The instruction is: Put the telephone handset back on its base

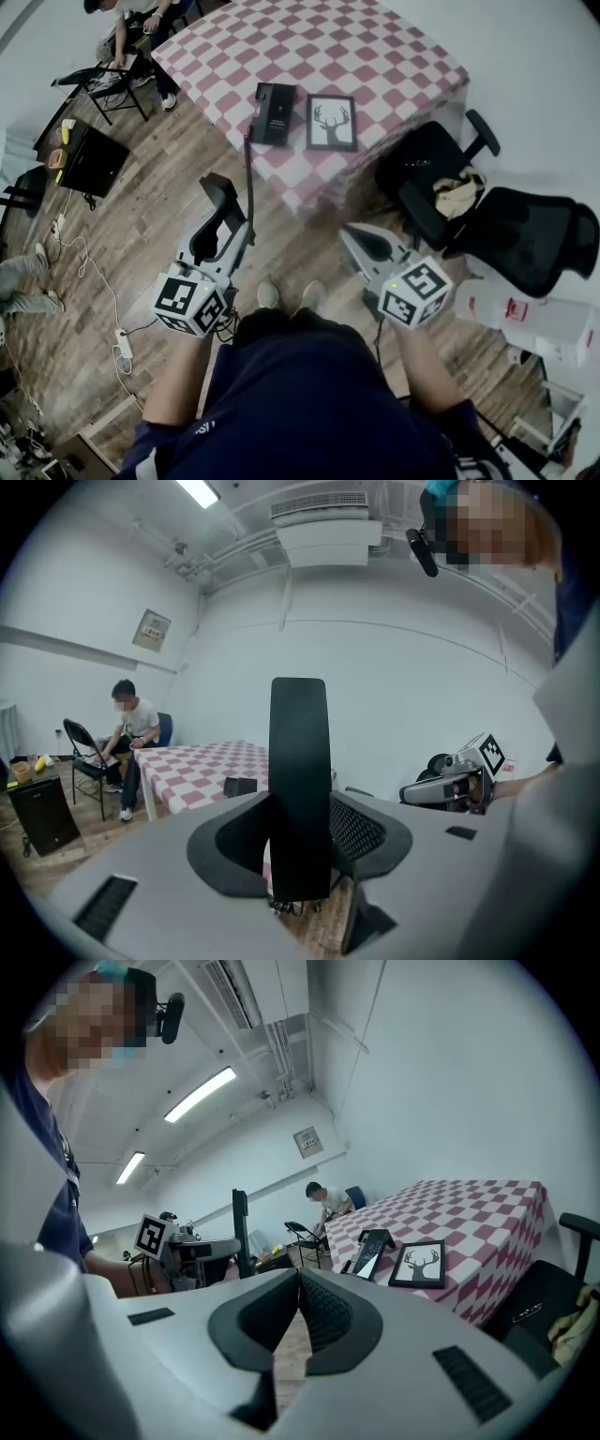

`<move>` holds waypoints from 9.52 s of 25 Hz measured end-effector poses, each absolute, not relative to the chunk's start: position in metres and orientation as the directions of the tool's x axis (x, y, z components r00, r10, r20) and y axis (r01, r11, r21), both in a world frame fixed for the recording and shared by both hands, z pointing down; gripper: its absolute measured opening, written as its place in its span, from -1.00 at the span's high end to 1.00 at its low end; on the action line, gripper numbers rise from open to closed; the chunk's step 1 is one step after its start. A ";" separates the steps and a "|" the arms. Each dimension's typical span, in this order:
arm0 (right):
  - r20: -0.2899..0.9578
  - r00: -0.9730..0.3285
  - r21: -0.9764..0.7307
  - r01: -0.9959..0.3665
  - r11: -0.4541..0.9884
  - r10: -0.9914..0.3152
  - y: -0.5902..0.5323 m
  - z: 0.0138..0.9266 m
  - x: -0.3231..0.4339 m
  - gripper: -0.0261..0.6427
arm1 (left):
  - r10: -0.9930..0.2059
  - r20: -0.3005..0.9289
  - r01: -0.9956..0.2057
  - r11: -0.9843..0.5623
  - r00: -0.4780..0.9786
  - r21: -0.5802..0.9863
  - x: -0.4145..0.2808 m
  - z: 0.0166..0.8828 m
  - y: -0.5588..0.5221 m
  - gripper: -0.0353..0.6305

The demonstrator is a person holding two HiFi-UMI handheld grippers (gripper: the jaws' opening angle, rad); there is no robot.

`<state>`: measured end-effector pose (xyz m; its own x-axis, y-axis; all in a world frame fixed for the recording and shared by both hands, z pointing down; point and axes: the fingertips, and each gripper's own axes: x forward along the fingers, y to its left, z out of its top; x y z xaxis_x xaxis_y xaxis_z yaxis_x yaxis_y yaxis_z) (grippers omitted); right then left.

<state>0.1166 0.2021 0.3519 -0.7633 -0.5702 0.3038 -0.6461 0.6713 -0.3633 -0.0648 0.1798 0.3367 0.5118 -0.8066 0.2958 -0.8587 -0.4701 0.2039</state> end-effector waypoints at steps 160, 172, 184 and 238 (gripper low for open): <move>0.524 -0.714 -0.514 -0.699 0.497 -0.464 -0.112 0.483 0.099 0.87 | -0.428 0.761 -0.869 -0.329 0.487 0.370 -0.073 0.587 -0.151 0.23; 0.528 -0.713 -0.510 -0.700 0.500 -0.461 -0.111 0.483 0.096 0.87 | -0.440 0.743 -0.861 -0.317 0.504 0.397 -0.072 0.584 -0.152 0.21; 0.519 -0.708 -0.491 -0.706 0.510 -0.480 -0.110 0.473 0.089 0.87 | -0.472 0.719 -0.857 -0.348 0.510 0.380 -0.078 0.561 -0.149 0.21; 0.403 -0.697 -0.346 -0.716 0.606 -0.593 -0.049 0.387 0.036 0.88 | -0.589 0.473 -0.722 -0.673 0.655 0.162 -0.092 0.391 -0.072 0.77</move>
